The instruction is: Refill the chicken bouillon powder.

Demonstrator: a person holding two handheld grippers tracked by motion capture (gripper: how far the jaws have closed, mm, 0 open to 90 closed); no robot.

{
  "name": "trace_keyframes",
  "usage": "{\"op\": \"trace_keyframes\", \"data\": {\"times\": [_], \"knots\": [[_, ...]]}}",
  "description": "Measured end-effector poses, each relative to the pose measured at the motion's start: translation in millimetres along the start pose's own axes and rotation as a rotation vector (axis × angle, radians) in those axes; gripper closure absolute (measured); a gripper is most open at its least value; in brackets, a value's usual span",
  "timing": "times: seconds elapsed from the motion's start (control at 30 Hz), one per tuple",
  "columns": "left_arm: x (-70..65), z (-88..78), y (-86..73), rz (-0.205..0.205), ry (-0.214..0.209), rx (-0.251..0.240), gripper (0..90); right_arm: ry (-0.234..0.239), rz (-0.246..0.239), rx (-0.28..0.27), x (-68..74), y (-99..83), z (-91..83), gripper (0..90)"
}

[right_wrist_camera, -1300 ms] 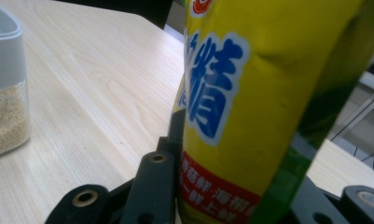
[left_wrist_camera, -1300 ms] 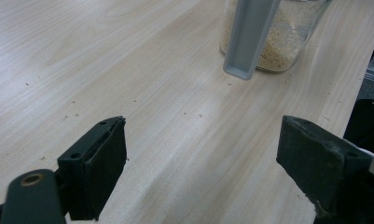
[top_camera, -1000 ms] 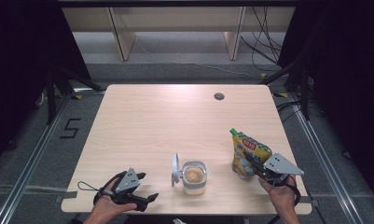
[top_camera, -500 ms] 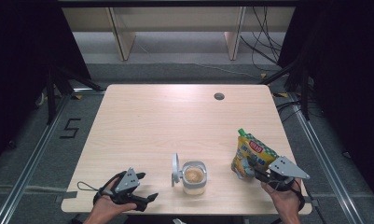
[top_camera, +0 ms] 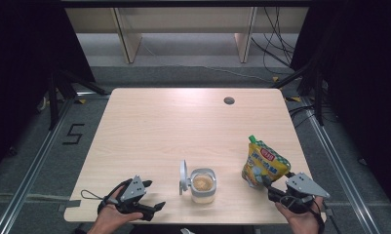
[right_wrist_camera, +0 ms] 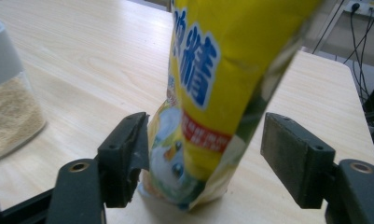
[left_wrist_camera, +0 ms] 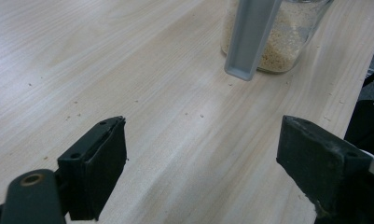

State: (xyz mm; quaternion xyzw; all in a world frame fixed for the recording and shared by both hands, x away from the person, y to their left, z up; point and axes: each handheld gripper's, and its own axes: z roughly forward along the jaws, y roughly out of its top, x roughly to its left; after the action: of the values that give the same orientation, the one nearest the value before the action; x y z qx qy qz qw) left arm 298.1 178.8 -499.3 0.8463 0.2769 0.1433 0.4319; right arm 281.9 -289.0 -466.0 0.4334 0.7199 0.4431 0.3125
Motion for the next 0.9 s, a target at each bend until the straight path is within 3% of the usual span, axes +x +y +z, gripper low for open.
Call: {"op": "trace_keyframes", "data": {"times": [0.03, 0.07, 0.17, 0.3, 0.33, 0.43, 0.47, 0.57, 0.6, 0.73, 0.77, 0.87, 0.9], "knots": [[0.0, 0.0, 0.0, 0.0, -0.002, 0.0, 15.2, 0.0, -0.03, -0.004, -2.5, -0.6, -2.2, 31.5], [0.0, 0.0, 0.0, -0.001, 0.0, 0.0, 15.2, 0.003, -0.005, -0.002, -0.2, -1.9, -4.1, 30.2], [-0.2, 0.4, 0.3, -0.01, -0.003, -0.006, 15.2, -0.011, -0.017, 0.028, 0.9, -5.7, -9.2, 27.4], [-0.8, 0.2, 1.8, -0.021, -0.001, -0.022, 15.2, 0.007, 0.017, 0.082, 10.0, -10.2, -13.1, 25.6], [-1.1, 0.4, 2.1, -0.036, -0.005, -0.03, 15.2, 0.022, -0.015, 0.074, 8.1, -10.7, -11.5, 25.6], [-2.4, -2.8, 6.5, -0.047, -0.015, -0.041, 15.1, 0.025, 0.0, 0.098, 12.2, -12.4, -13.5, 24.7], [-2.9, -3.7, 7.8, -0.039, -0.017, -0.047, 15.1, 0.018, 0.03, 0.113, 15.9, -13.0, -15.0, 24.2], [-1.8, -7.4, 11.3, -0.019, -0.014, -0.04, 15.0, 0.025, -0.021, 0.122, 15.3, -14.8, -16.0, 23.7], [-3.0, -6.6, 11.6, -0.035, -0.016, -0.063, 15.0, 0.043, -0.006, 0.13, 16.9, -15.6, -16.1, 23.7], [-3.6, -8.8, 13.7, -0.036, -0.022, -0.059, 15.0, 0.043, -0.025, 0.139, 19.8, -17.5, -17.6, 24.3], [-3.6, -9.2, 14.4, -0.03, -0.015, -0.062, 15.0, 0.034, -0.001, 0.149, 23.4, -17.7, -19.0, 24.3], [-4.5, -10.3, 17.3, -0.021, -0.015, -0.062, 15.1, 0.022, -0.031, 0.148, 23.8, -17.6, -19.8, 24.6], [-5.9, -10.9, 18.8, -0.019, -0.015, -0.07, 15.1, 0.026, -0.005, 0.165, 25.8, -17.8, -20.7, 24.6]]}}
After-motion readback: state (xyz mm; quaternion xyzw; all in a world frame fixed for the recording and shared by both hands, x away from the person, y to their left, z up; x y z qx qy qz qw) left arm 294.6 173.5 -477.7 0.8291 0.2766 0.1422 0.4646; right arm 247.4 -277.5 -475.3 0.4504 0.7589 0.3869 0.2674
